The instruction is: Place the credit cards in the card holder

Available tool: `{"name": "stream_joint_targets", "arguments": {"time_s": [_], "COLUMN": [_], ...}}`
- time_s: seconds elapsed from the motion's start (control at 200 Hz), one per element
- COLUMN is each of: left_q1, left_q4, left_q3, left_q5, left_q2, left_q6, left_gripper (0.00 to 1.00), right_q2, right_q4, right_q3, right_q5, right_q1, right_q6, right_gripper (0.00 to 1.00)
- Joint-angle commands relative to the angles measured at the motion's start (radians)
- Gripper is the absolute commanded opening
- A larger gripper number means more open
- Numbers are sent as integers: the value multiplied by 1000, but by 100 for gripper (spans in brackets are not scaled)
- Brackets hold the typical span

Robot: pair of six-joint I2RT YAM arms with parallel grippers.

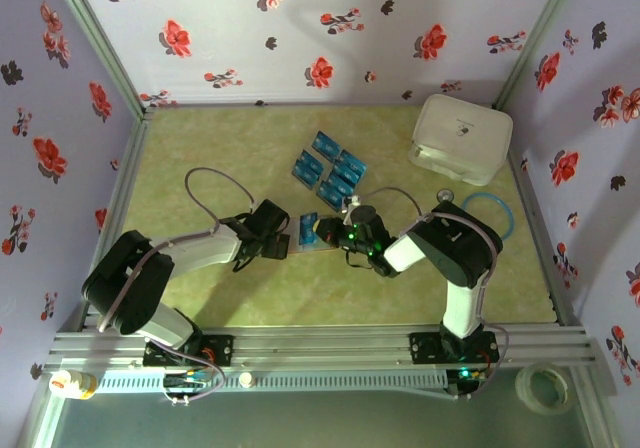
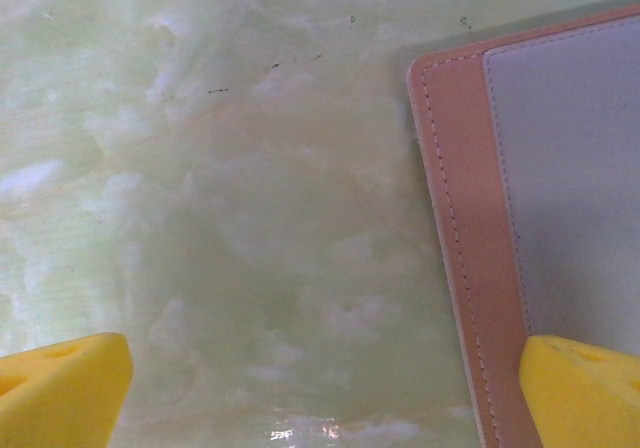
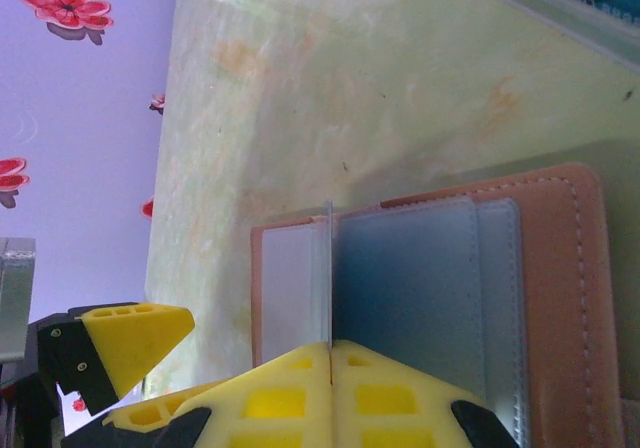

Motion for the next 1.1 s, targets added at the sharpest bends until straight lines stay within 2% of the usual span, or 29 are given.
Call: {"name": "stream_joint_targets", "arguments": {"time_s": [0.0, 1.095], "left_q1": [-8, -8], "left_q4": [0, 2], "left_q3": [-17, -19], "left_q5": [-10, -10], "left_q2": [1, 1], "left_q6": [-9, -8], "left_gripper": [100, 100], "right_q2": [14, 47], "right_q4": [23, 30], "right_q3": [-18, -1], "right_q5": [-12, -38], "right_q1": [-5, 1], "right_q6": [12, 23], "right_gripper": [0, 0]}}
